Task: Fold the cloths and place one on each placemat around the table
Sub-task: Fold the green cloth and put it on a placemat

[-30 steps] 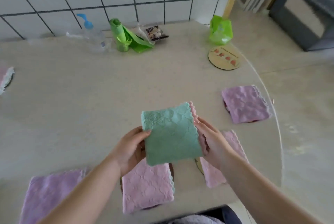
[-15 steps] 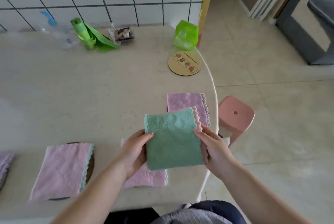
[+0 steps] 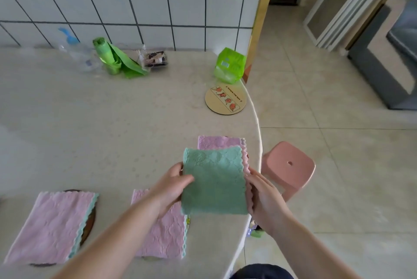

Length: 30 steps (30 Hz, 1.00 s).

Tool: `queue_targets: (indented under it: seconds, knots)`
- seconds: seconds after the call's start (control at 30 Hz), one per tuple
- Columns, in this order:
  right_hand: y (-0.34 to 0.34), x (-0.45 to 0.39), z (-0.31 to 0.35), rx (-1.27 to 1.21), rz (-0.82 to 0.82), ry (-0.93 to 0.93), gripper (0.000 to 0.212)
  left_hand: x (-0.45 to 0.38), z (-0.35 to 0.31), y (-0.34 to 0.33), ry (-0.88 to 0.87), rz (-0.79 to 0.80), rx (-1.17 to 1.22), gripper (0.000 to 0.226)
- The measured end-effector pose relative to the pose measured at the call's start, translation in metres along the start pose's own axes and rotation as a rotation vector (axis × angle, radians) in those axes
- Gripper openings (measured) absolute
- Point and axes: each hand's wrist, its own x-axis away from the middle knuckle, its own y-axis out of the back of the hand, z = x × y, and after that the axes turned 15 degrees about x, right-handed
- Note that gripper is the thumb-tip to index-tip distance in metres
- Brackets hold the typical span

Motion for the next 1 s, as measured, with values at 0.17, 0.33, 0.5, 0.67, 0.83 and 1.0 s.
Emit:
queue_targets:
  seconds: [0.17, 0.33, 0.5, 0.67, 0.83, 1.0]
  knots:
    - [0.018, -0.032, 0.022, -0.032, 0.091, 0.047, 0.033, -0.039, -0.019, -0.020, -0.080, -0.029, -0.167, 0.046]
    - [0.038, -0.092, 0.069, 0.254, 0.132, 0.118, 0.052, -0.085, -0.038, -0.047, -0.200, -0.157, -0.092, 0.061]
    - [0.052, -0.159, 0.108, 0.344, 0.166, 0.162, 0.058, -0.144, -0.067, -0.070, -0.221, -0.213, -0.073, 0.027]
    - [0.055, -0.221, 0.132, 0.281, 0.151, 0.233, 0.055, -0.208, -0.098, -0.081, -0.239, -0.292, -0.088, 0.026]
    - [0.056, -0.274, 0.135, 0.349, 0.051, 0.184, 0.038, -0.258, -0.120, -0.084, -0.256, -0.334, -0.046, 0.030]
    - [0.052, -0.316, 0.129, 0.324, -0.010, 0.071, 0.037, -0.289, -0.121, -0.080, -0.216, -0.342, -0.049, 0.036]
